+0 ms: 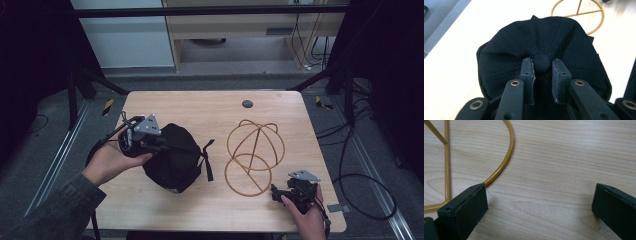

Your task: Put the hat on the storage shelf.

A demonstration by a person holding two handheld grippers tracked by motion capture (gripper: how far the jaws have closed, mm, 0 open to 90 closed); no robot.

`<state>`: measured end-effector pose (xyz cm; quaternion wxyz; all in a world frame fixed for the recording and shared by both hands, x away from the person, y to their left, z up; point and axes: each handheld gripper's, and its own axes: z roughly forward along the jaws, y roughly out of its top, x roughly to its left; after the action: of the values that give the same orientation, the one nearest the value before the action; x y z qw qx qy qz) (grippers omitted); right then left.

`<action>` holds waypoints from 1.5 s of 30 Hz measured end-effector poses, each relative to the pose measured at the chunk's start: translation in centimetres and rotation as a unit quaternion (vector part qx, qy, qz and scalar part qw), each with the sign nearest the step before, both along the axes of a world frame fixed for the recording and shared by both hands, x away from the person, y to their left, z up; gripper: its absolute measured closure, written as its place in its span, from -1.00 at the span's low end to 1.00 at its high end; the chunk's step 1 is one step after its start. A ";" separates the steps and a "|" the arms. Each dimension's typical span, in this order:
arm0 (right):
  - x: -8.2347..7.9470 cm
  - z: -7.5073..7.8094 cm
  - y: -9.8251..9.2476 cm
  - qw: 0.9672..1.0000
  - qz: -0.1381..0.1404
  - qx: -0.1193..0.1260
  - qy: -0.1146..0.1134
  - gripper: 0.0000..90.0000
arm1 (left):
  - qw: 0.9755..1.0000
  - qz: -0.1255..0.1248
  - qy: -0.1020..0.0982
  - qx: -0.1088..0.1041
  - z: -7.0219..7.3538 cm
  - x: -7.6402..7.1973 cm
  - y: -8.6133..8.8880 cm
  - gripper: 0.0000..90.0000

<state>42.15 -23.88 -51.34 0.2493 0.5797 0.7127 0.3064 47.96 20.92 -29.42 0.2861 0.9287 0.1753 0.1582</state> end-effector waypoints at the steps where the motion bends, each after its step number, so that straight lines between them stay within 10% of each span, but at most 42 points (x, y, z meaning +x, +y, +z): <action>1: 0.0 0.0 0.0 1.000 -0.001 0.001 0.000 -0.99 | 1.000 -0.001 -0.001 0.002 0.2 -0.1 0.1 0.64; 45: 0.0 0.0 0.0 1.000 0.000 0.000 0.000 -0.99 | 0.997 -0.014 -0.076 -0.029 7.7 -1.8 1.1 0.65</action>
<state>42.15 -23.88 -51.34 0.2491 0.5797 0.7126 0.3067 46.14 21.98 -21.77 0.3278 0.9076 0.1444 0.2190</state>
